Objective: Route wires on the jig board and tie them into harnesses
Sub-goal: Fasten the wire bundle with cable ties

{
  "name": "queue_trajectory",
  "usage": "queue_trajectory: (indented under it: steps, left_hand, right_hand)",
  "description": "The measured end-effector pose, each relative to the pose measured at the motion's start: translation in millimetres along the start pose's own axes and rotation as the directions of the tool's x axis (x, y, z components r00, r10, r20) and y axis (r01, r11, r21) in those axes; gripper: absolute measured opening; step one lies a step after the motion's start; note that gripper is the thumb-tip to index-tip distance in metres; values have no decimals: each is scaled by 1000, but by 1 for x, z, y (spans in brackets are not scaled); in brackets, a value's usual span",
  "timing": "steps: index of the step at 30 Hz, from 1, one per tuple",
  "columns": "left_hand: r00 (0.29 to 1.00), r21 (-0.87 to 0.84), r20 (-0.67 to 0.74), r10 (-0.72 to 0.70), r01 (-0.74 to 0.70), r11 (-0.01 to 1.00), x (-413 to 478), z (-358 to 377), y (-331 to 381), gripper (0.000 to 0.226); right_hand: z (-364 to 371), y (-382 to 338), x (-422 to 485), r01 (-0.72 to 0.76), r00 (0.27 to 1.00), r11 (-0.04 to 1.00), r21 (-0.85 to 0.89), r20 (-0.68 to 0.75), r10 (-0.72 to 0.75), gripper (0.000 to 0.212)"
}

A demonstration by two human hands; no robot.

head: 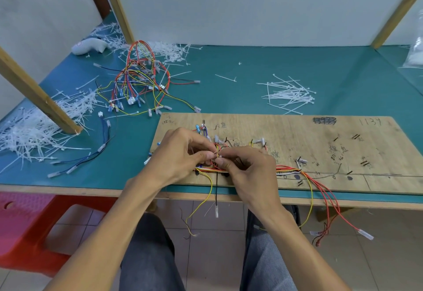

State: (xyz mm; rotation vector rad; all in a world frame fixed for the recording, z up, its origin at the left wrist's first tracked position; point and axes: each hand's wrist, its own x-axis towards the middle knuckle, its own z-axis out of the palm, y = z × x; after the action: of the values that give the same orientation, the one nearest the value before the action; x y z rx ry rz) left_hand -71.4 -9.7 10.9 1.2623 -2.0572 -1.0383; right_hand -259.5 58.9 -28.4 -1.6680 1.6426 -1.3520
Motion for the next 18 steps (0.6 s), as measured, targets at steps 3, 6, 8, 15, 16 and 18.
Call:
queue_trajectory:
  steps: [3,6,8,15,16,18]
  left_hand:
    - [999,37,-30,-17,18,999,1,1,2,18]
    - [999,87,-51,-6,10,996,1,1,5,17]
    - [999,102,-34,0,4,995,1,0,5,17]
    - [999,164,26,29,-33,986,2,-1,11,16]
    - [999,161,36,41,-46,986,2,-1,11,16]
    - [998,171,29,60,-64,983,1,-1,10,17]
  right_hand:
    - [-1,2,1,-59,998,994,90,19,57,14]
    - [-3,3,2,-69,997,991,116,38,65,14]
    - [-4,3,2,-81,996,986,142,53,74,14]
    - [-5,0,2,-57,998,984,169,35,51,14]
    - [-5,0,2,-55,998,984,169,32,51,15]
    - [-4,0,3,-55,998,986,155,28,51,17]
